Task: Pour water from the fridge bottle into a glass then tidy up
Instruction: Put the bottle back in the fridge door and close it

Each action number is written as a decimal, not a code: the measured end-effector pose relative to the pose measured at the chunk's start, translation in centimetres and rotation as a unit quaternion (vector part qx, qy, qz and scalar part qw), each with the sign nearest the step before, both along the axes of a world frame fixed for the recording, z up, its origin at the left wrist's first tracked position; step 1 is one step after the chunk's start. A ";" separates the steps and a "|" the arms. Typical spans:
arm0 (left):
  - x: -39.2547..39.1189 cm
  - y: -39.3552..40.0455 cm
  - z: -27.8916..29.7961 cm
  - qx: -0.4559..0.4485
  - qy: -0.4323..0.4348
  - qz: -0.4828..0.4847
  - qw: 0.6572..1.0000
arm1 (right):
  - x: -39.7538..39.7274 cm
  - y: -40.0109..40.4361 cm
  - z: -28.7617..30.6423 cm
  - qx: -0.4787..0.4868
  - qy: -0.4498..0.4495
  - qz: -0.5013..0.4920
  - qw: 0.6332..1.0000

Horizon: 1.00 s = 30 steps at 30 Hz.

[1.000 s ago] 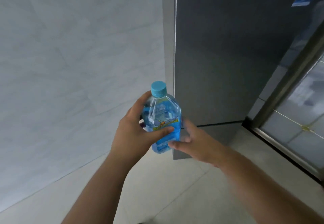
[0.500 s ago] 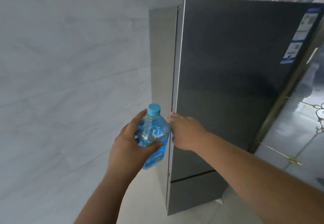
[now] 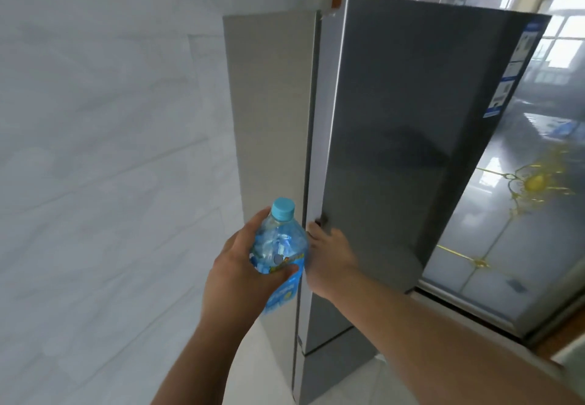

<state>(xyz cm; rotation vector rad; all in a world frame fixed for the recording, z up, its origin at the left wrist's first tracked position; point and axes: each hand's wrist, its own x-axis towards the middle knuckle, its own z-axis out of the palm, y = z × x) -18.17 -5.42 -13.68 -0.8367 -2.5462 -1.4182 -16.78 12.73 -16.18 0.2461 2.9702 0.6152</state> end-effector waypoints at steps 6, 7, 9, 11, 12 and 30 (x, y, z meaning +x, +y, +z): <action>-1.1 0.9 -0.6 -0.013 -0.012 -0.029 0.999 | 1.0 -0.7 0.7 -0.031 0.001 -0.013 0.999; -1.4 0.8 -0.8 -0.012 -0.015 -0.034 0.999 | 1.1 -0.8 0.9 -0.015 -0.007 -0.014 1.000; -2.0 0.6 -1.1 -0.007 -0.029 -0.043 0.999 | 1.6 -1.1 1.3 0.010 -0.016 -0.027 0.999; -2.3 0.5 -1.3 0.002 -0.037 -0.053 0.998 | 2.7 -1.7 1.5 0.009 -0.035 -0.063 0.997; -2.3 0.6 -1.3 0.002 -0.032 -0.061 0.998 | 3.3 -2.1 1.5 0.007 -0.053 -0.086 0.995; 1.4 10.9 -0.3 0.044 -0.010 -0.263 0.964 | 13.1 4.3 2.9 -0.146 0.115 -0.297 0.937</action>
